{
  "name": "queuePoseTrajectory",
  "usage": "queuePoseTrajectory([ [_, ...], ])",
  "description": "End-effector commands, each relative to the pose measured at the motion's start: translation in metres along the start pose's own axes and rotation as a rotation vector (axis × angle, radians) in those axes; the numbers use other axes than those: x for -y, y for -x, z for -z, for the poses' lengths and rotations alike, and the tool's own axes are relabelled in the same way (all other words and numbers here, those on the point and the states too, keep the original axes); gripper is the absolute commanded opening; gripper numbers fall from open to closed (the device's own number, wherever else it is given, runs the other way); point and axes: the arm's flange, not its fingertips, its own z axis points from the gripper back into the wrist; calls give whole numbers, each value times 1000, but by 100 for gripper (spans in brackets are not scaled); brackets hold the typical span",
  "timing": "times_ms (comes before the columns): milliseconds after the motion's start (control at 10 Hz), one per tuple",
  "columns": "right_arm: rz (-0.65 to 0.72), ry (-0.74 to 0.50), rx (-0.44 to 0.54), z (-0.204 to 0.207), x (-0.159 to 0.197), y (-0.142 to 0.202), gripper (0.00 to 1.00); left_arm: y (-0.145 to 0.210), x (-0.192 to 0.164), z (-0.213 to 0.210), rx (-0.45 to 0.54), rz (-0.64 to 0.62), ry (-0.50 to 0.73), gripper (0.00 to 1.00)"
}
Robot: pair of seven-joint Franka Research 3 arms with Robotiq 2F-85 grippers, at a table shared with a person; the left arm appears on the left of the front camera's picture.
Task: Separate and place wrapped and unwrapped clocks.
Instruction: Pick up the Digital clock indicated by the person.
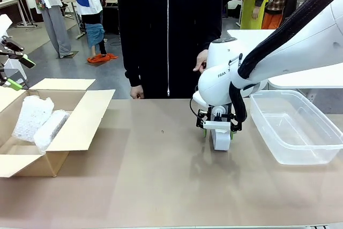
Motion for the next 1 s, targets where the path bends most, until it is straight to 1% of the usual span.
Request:
queuePoseTrajectory([
  [0,16,-13,-6,-3,2,9,100,0,0,-1,12,-3,2,100],
  [100,22,-45,-7,-4,2,10,80,0,0,-1,12,-3,2,100],
  [200,21,-55,-10,-4,2,10,80,0,0,-1,12,-3,2,100],
  [300,17,-59,-15,-5,2,11,60,0,0,-1,12,-3,2,100],
  [400,18,-62,-18,-5,2,11,75,0,0,-1,12,-3,2,100],
  [500,19,-61,-20,-5,2,11,40,0,0,-1,12,-3,2,100],
  [600,20,-63,-22,-6,2,12,55,0,0,-1,12,-3,2,100],
  [700,24,-62,-23,-7,2,12,20,0,0,-1,12,-3,2,100],
  [800,49,-59,-13,-11,1,11,35,0,0,-1,12,-3,2,100],
  [900,90,-49,-6,-17,0,11,0,0,0,-1,12,-3,2,100],
])
